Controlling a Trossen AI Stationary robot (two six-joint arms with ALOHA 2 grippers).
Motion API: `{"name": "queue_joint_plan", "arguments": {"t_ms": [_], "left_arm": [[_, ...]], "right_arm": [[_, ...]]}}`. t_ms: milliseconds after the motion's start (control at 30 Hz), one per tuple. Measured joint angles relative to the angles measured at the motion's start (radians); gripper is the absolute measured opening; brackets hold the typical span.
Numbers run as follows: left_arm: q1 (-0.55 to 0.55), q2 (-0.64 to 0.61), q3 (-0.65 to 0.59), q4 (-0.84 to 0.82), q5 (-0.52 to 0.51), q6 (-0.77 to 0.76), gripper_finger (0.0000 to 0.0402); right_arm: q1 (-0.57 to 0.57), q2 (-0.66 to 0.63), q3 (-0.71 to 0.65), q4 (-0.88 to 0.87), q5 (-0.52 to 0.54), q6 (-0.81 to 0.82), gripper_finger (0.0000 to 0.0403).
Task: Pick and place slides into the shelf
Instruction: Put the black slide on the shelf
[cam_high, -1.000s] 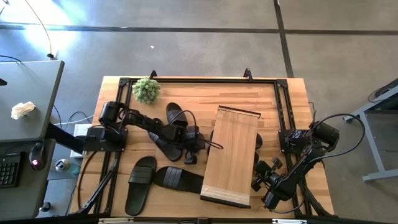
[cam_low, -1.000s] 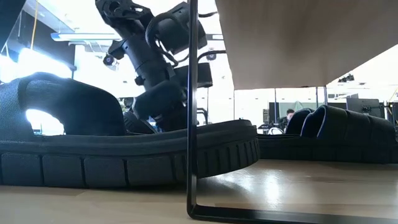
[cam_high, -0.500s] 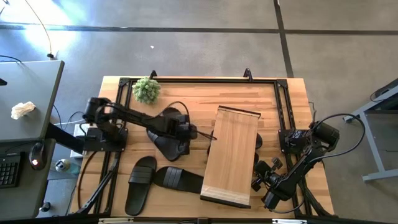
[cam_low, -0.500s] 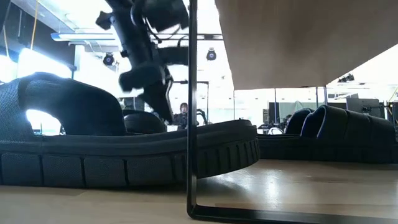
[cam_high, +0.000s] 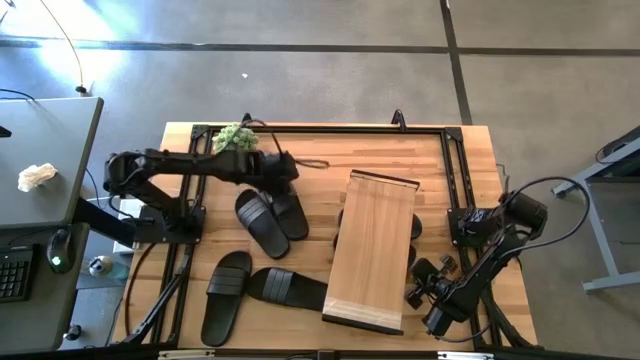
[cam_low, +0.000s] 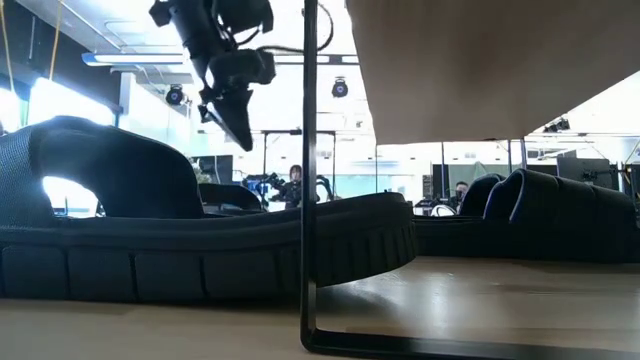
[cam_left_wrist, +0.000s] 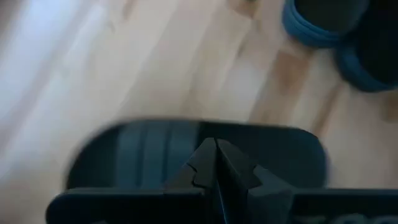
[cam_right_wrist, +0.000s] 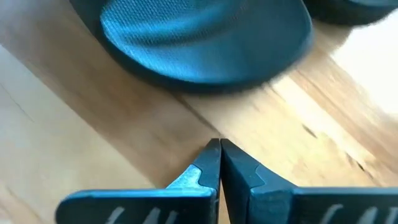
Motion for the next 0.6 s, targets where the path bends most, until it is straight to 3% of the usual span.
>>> {"name": "queue_joint_plan", "arguments": {"t_ms": [133,200,600], "left_arm": [[0.068,0.002,0.000,-0.067,0.200,-0.038,0.0003],[0.084,0.002,0.000,-0.083,0.232,-0.043,0.0003],[0.083,0.010,0.000,-0.114,0.082,-0.036,0.0003]], "right_arm": [[0.029,-0.029,0.000,-0.012,-0.061,0.000,0.0000],[0.050,-0.046,0.000,-0.014,-0.079,0.000,0.0000],[0.095,-0.128,0.000,-0.040,-0.104,0.003,0.0000]]}}
